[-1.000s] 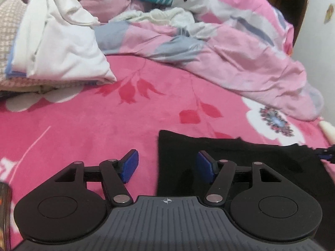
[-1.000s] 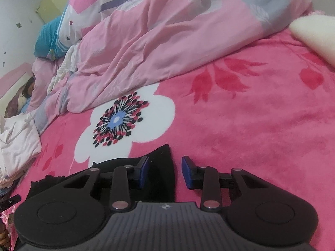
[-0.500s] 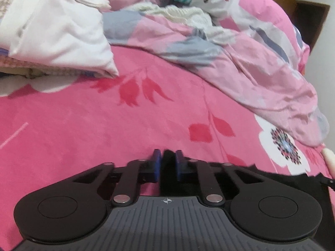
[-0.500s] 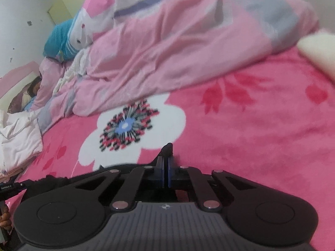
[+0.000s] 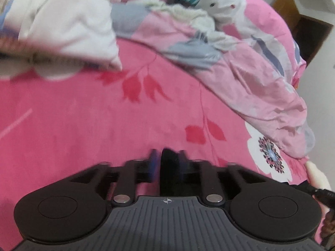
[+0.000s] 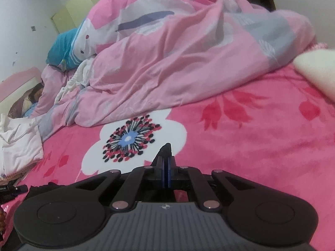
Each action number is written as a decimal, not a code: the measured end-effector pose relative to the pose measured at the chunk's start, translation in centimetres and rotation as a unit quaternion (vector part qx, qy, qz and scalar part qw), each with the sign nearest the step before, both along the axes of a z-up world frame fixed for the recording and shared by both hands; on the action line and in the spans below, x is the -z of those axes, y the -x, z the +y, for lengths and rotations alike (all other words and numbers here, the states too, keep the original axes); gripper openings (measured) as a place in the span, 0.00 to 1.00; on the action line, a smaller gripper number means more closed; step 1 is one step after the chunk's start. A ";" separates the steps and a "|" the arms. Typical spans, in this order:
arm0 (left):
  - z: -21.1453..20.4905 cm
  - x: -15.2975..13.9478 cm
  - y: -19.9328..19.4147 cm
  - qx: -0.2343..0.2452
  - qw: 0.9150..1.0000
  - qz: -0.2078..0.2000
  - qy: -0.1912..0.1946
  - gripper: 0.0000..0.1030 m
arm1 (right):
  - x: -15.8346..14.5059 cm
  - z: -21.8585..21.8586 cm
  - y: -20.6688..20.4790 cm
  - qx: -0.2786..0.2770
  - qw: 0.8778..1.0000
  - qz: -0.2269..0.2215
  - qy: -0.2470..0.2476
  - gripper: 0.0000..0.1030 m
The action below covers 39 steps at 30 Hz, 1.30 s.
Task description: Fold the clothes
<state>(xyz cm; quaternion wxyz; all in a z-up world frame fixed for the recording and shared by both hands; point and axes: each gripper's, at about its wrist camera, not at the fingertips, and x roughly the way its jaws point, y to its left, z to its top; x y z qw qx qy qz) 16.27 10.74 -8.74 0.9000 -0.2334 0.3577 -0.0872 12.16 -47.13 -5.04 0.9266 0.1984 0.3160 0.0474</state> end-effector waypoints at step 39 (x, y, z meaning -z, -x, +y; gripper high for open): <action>-2.5 -0.4 0.9 -0.016 0.988 -0.091 -0.123 0.02 | 2.1 -1.0 -0.9 0.043 0.999 -0.006 -0.010 0.02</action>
